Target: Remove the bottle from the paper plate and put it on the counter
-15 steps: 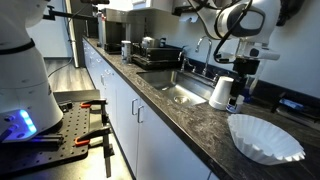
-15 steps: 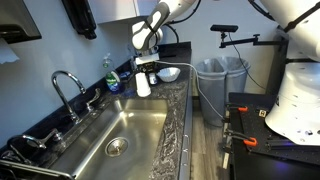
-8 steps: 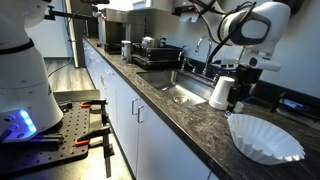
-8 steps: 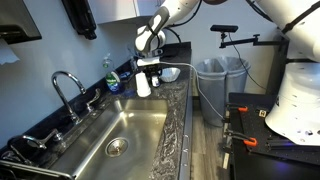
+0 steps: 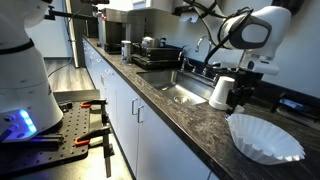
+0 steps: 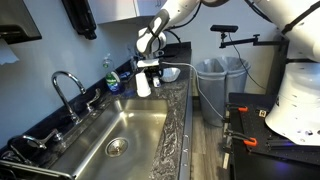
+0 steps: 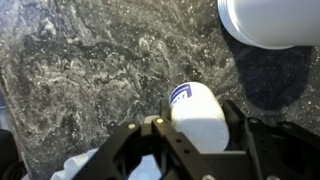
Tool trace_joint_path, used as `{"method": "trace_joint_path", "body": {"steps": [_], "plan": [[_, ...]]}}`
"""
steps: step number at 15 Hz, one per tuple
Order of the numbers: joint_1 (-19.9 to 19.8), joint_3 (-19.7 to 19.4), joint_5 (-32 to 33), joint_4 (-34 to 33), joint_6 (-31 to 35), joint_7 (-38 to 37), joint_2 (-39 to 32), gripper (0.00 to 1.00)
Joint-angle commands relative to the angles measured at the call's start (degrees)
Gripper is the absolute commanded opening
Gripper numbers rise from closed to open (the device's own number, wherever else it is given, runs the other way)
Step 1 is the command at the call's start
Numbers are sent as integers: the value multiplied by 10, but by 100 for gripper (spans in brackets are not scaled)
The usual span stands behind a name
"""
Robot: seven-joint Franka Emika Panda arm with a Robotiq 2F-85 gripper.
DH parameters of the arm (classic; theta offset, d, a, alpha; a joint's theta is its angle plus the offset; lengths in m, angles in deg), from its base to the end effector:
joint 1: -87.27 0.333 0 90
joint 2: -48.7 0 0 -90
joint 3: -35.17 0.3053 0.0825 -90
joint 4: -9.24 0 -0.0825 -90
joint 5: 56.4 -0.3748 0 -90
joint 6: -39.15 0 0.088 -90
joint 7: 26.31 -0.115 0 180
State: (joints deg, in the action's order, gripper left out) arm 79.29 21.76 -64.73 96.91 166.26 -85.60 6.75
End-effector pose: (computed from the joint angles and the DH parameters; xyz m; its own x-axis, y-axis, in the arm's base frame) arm 0.6538 -0.2254 0.2210 0.1298 -0.9912 0.0253 -0.9909 -0.1288 0.0395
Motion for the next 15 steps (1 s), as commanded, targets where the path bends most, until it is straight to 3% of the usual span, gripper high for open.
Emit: {"method": "trace_joint_path", "body": {"steps": [1,3,15], "plan": [[6,-5,4,-3,2,-25,3,87],[7,-3,5,5,2,-23,12,99],[35,-4,68,144,-8,1,187,100]]}}
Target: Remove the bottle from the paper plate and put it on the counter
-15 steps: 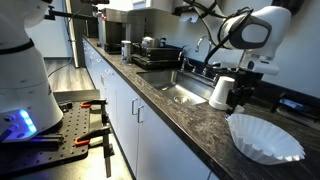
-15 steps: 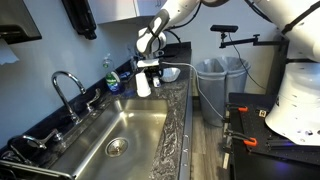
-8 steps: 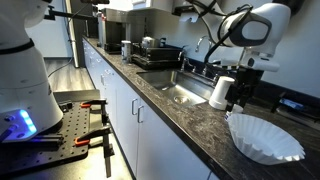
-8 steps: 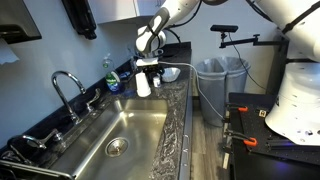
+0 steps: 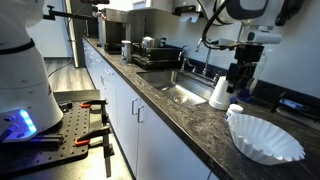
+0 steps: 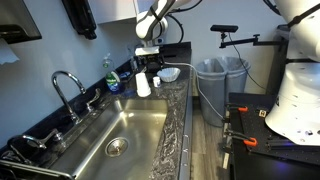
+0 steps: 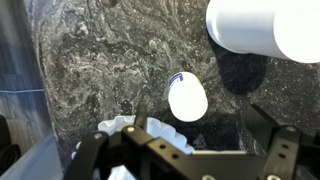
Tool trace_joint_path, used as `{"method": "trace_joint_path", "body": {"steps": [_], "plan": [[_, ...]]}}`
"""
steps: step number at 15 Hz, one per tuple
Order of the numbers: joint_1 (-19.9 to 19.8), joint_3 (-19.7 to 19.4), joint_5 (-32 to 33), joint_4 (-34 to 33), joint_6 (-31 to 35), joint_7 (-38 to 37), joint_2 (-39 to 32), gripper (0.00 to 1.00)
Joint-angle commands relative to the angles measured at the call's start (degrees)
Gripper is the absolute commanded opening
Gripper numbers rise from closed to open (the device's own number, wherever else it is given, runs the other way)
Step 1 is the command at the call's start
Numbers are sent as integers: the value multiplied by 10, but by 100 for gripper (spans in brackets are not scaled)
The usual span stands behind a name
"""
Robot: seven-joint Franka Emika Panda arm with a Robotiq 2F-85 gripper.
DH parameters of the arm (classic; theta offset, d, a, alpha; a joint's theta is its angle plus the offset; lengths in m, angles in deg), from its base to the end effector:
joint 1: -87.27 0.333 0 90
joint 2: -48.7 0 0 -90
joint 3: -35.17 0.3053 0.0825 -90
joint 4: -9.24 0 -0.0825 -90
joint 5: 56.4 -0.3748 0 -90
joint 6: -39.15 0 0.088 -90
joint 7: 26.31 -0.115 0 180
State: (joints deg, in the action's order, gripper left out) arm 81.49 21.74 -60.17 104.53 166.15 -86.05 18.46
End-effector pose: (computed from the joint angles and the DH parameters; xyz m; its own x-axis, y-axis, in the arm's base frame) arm 0.6382 -0.2019 0.2998 0.1857 -0.9797 0.0752 -0.9824 -0.1865 -0.0035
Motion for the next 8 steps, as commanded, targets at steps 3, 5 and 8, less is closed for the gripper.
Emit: {"method": "trace_joint_path", "body": {"steps": [3,5,8], "plan": [[22,-2,49,121,-9,3,123,100],[24,0,64,147,-6,1,150,100],[20,12,67,185,-12,19,189,100]]}}
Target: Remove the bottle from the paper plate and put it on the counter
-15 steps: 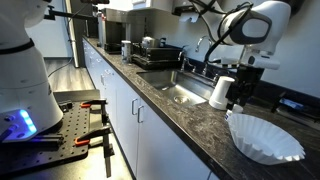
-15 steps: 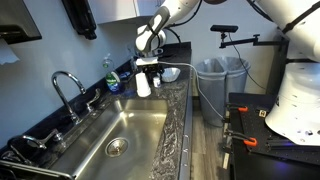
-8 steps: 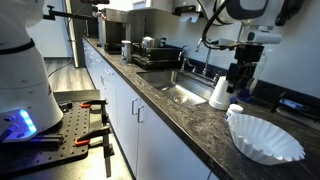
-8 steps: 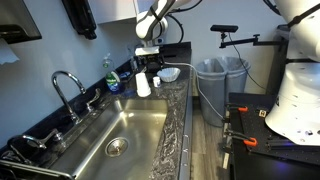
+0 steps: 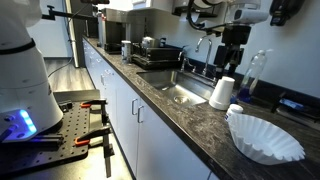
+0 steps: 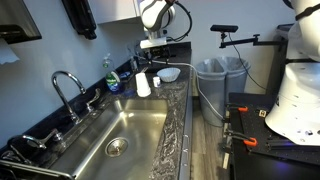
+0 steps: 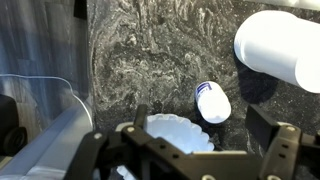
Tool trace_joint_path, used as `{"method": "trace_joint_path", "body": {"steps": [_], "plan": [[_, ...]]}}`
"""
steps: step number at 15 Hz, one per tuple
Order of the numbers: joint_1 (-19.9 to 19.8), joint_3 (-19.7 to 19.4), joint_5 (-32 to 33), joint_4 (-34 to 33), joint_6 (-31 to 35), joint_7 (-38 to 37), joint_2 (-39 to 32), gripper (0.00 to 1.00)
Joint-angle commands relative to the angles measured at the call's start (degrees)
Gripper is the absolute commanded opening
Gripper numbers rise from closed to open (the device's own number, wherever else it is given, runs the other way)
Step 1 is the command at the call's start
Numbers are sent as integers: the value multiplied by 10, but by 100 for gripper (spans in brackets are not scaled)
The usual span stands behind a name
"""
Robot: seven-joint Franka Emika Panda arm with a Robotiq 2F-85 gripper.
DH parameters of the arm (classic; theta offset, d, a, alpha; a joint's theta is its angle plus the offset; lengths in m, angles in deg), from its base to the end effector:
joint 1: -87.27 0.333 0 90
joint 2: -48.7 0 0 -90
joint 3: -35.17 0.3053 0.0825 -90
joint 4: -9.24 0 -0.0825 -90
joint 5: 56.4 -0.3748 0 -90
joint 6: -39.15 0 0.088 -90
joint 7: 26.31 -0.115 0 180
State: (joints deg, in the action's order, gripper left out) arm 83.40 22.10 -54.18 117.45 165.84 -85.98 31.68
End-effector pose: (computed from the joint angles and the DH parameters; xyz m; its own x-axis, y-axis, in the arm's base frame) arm 0.5877 -0.1737 0.3438 0.2637 -0.9594 0.1000 -0.9646 -0.2628 0.0229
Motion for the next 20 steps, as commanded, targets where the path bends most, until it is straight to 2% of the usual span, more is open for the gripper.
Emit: {"method": "trace_joint_path", "body": {"steps": [1,5,12,14,20], "plan": [[0,13,6,66,-19,30,68,100],[-4,30,-1,94,-54,97,99,100],[-8,41,-6,121,-69,193,128,100],[-7,40,-1,104,-60,179,106,100],[-7,40,-1,104,-60,180,103,100]]}}
